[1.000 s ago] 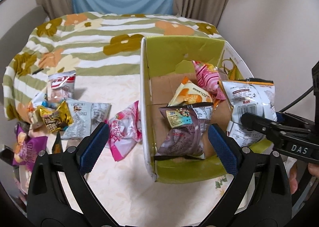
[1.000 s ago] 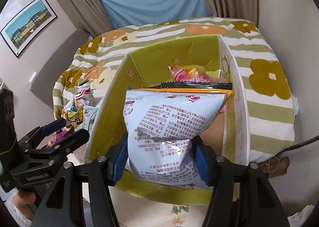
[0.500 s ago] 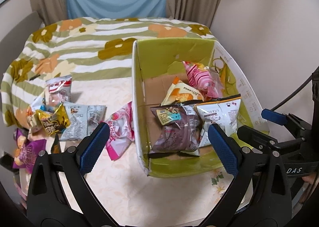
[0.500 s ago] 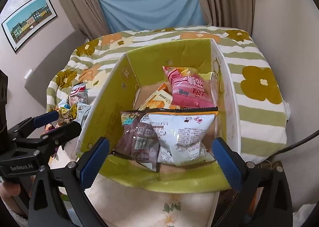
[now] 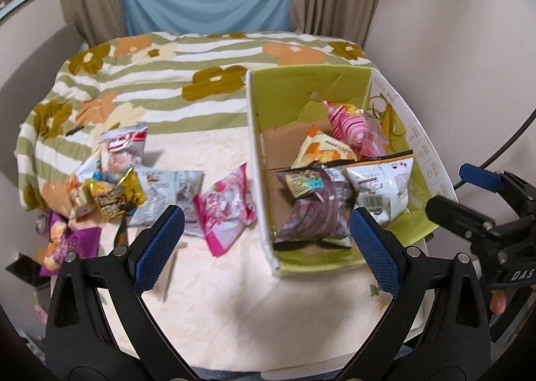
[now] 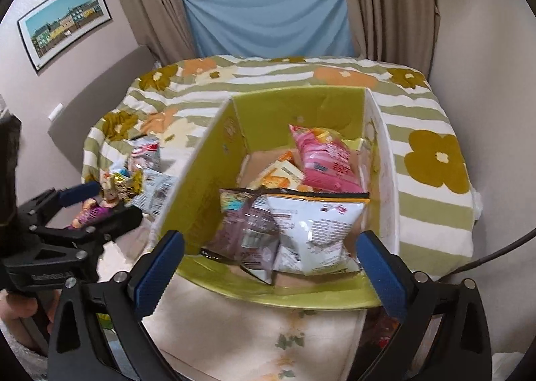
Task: Organize snacks
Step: 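Withdraw both tools from the box toward the remaining snacks, then grasp the purple packet with the left tool while the right tool grasps the dark green packet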
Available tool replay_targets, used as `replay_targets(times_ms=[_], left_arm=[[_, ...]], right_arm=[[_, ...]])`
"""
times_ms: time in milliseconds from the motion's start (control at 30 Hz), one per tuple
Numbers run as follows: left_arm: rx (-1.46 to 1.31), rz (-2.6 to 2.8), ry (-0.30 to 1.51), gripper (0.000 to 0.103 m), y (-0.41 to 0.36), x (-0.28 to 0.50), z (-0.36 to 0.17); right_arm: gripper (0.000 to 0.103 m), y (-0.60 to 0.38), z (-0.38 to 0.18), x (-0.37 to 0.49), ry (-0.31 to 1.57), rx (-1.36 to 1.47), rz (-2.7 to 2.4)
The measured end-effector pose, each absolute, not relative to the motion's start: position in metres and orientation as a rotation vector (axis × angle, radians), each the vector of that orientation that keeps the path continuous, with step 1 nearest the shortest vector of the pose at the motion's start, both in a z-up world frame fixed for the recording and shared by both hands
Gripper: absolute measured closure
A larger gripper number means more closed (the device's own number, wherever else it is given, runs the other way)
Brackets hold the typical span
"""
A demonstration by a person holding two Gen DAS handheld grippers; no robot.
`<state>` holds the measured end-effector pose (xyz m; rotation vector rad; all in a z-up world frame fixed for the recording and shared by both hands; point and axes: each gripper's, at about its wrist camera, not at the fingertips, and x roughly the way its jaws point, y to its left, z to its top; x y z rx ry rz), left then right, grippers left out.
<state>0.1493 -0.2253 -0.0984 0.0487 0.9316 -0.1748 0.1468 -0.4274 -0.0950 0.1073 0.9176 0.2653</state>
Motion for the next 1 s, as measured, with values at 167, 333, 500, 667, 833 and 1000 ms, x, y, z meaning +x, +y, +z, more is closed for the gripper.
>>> replay_targets(times_ms=[167, 333, 500, 667, 833, 1000], left_arm=[[0.049, -0.141, 0.917, 0.005, -0.197, 0.139, -0.099], [0.015, -0.116, 0.9, 0.005, -0.148, 0.135, -0.093], [-0.014, -0.072, 0.897, 0.005, -0.088, 0.132, -0.087], [-0.013, -0.011, 0.894, 0.005, -0.024, 0.127, -0.085], [-0.033, 0.023, 0.927, 0.005, 0.041, 0.123, -0.099], [-0.055, 0.014, 0.985, 0.005, 0.091, 0.125, -0.122]], right_arm=[[0.001, -0.405, -0.083, 0.14, 0.865, 0.062, 0.256], [0.001, -0.375, -0.073, 0.136, 0.841, 0.072, 0.266], [0.001, -0.324, -0.069, 0.137, 0.833, 0.075, 0.301], [0.001, -0.269, -0.072, 0.14, 0.843, 0.071, 0.342], [0.001, -0.214, -0.083, 0.143, 0.872, 0.072, 0.374], [0.001, -0.165, -0.102, 0.145, 0.917, 0.062, 0.378]])
